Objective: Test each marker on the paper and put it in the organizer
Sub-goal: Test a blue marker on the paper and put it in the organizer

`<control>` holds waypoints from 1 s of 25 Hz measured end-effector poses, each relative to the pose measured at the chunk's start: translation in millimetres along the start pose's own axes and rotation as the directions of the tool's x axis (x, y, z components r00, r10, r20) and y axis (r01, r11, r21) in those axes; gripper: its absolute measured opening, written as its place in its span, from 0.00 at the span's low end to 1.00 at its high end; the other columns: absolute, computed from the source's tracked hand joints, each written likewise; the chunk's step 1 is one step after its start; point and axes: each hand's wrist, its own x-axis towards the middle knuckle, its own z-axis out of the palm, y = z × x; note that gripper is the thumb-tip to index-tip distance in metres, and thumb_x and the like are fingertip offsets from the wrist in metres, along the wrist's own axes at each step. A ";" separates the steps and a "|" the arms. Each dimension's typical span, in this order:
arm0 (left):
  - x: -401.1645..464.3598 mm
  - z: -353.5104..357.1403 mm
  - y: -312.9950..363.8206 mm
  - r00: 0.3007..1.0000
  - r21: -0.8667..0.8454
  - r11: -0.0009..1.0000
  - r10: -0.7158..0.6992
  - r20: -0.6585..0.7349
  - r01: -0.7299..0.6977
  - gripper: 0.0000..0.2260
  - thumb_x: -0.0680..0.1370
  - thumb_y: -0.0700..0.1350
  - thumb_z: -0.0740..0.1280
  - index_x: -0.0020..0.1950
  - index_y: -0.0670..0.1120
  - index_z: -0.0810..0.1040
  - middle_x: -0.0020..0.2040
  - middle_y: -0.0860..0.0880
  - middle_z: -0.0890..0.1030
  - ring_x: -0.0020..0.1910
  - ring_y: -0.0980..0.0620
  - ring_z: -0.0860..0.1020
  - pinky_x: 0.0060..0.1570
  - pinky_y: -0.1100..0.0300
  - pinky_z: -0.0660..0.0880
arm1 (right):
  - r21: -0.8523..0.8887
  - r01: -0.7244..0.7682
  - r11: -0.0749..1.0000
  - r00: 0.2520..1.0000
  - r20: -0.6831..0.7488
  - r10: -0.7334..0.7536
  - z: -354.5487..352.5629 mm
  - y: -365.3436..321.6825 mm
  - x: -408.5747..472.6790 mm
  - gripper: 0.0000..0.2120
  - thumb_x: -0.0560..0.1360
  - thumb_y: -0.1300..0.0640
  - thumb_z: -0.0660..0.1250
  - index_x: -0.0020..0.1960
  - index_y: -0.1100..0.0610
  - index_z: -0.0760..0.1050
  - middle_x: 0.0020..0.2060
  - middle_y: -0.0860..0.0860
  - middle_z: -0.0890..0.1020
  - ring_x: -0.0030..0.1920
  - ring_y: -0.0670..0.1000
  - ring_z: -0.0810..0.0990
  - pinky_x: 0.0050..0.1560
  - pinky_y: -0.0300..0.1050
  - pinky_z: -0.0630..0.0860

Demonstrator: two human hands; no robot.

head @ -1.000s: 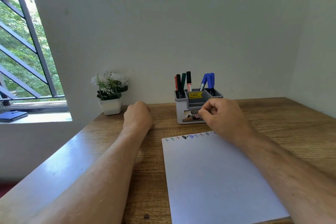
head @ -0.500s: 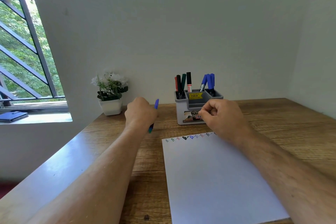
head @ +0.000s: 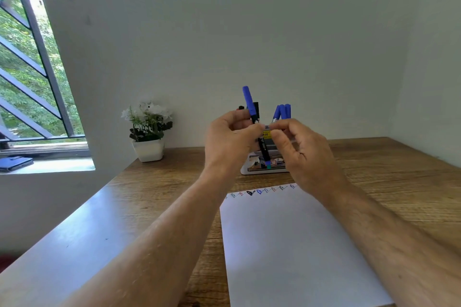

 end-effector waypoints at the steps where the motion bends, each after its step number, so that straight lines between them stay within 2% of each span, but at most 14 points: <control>1: -1.9 2.5 -0.6 0.999 -0.046 0.998 -0.034 0.031 0.035 0.11 0.74 0.35 0.73 0.55 0.42 0.81 0.44 0.44 0.86 0.43 0.48 0.86 0.41 0.55 0.83 | 0.031 -0.014 0.999 1.000 0.017 0.013 -0.8 -1.9 0.2 0.17 0.81 0.41 0.58 0.64 0.49 0.73 0.48 0.46 0.82 0.47 0.41 0.82 0.41 0.31 0.79; 3: -2.8 4.7 -1.3 0.994 -0.100 0.992 -0.075 0.075 0.083 0.10 0.74 0.34 0.73 0.55 0.39 0.81 0.45 0.43 0.86 0.43 0.47 0.86 0.40 0.57 0.82 | 0.022 -0.022 1.000 0.999 0.042 0.021 -1.4 -2.5 -0.1 0.19 0.80 0.41 0.59 0.66 0.48 0.72 0.44 0.45 0.83 0.44 0.43 0.83 0.40 0.35 0.81; 7: -1.3 0.8 -1.9 0.991 -0.107 0.989 -0.090 0.094 0.100 0.10 0.74 0.34 0.73 0.55 0.38 0.81 0.42 0.45 0.86 0.41 0.48 0.86 0.39 0.59 0.82 | -0.057 0.009 0.998 1.000 0.017 -0.008 0.4 -1.8 -1.8 0.13 0.79 0.53 0.67 0.63 0.51 0.77 0.35 0.43 0.82 0.35 0.41 0.83 0.37 0.36 0.81; 11: 1.6 -2.2 -0.3 0.997 -0.041 0.998 -0.049 0.052 0.051 0.07 0.76 0.41 0.73 0.52 0.42 0.83 0.42 0.45 0.86 0.42 0.51 0.85 0.40 0.61 0.81 | -0.073 -0.075 0.995 0.996 -0.059 0.071 -0.5 0.3 -1.2 0.05 0.75 0.59 0.71 0.50 0.53 0.80 0.35 0.43 0.82 0.34 0.40 0.81 0.37 0.35 0.80; 13: 7.4 -9.2 3.7 1.000 -0.085 0.996 -0.018 0.003 0.019 0.05 0.77 0.41 0.71 0.51 0.44 0.84 0.40 0.45 0.86 0.39 0.52 0.84 0.39 0.62 0.81 | -0.090 -0.112 0.990 0.992 -0.066 0.106 -1.6 1.4 -1.3 0.03 0.75 0.60 0.70 0.47 0.53 0.78 0.36 0.44 0.81 0.34 0.40 0.81 0.35 0.32 0.79; 15: 11.4 -16.3 6.7 1.000 -0.114 0.993 -0.022 0.007 0.022 0.04 0.77 0.40 0.71 0.51 0.44 0.84 0.40 0.46 0.86 0.38 0.53 0.83 0.38 0.63 0.80 | -0.106 -0.124 0.987 0.992 -0.029 0.122 -0.7 2.2 -2.3 0.04 0.75 0.60 0.69 0.46 0.52 0.76 0.36 0.45 0.81 0.34 0.40 0.80 0.33 0.30 0.76; 17: 10.6 -17.8 6.1 0.998 -0.075 0.996 -0.047 0.044 0.050 0.04 0.75 0.41 0.73 0.50 0.45 0.84 0.41 0.47 0.87 0.39 0.54 0.84 0.38 0.63 0.80 | -0.107 -0.142 0.984 0.989 0.018 0.144 0.8 2.6 -2.9 0.05 0.75 0.60 0.68 0.46 0.51 0.75 0.36 0.46 0.80 0.33 0.39 0.79 0.31 0.30 0.74; 19: 8.0 -15.0 2.4 0.995 -0.034 0.996 -0.078 0.068 0.080 0.06 0.74 0.43 0.75 0.50 0.45 0.84 0.42 0.46 0.87 0.39 0.53 0.84 0.39 0.63 0.81 | -0.131 -0.141 0.981 0.986 0.071 0.151 1.8 3.5 -3.3 0.06 0.76 0.59 0.66 0.51 0.50 0.76 0.36 0.45 0.79 0.32 0.40 0.78 0.29 0.32 0.72; 21: 6.5 -12.3 -0.8 0.991 -0.026 0.994 -0.108 0.078 0.110 0.09 0.73 0.45 0.75 0.50 0.43 0.83 0.42 0.44 0.87 0.39 0.52 0.85 0.40 0.62 0.81 | -0.132 -0.108 0.985 0.987 0.103 0.122 2.5 3.8 -3.7 0.08 0.78 0.56 0.64 0.56 0.49 0.76 0.34 0.42 0.78 0.30 0.42 0.77 0.29 0.34 0.71; 23: 5.7 -10.6 -2.9 0.986 -0.036 0.990 -0.135 0.097 0.139 0.10 0.73 0.45 0.75 0.51 0.42 0.83 0.42 0.43 0.87 0.40 0.50 0.85 0.39 0.62 0.82 | -0.104 -0.071 0.992 0.991 0.103 0.082 2.6 3.2 -3.5 0.08 0.80 0.51 0.62 0.57 0.47 0.77 0.31 0.44 0.78 0.29 0.44 0.76 0.27 0.39 0.72; 25: 5.2 -9.4 -4.5 0.982 -0.039 0.987 -0.154 0.107 0.159 0.10 0.73 0.45 0.75 0.51 0.41 0.83 0.43 0.42 0.87 0.41 0.49 0.86 0.39 0.62 0.82 | -0.114 -0.050 0.992 0.994 0.088 0.060 2.8 3.4 -2.9 0.10 0.81 0.47 0.61 0.57 0.46 0.79 0.30 0.45 0.78 0.30 0.44 0.76 0.27 0.37 0.72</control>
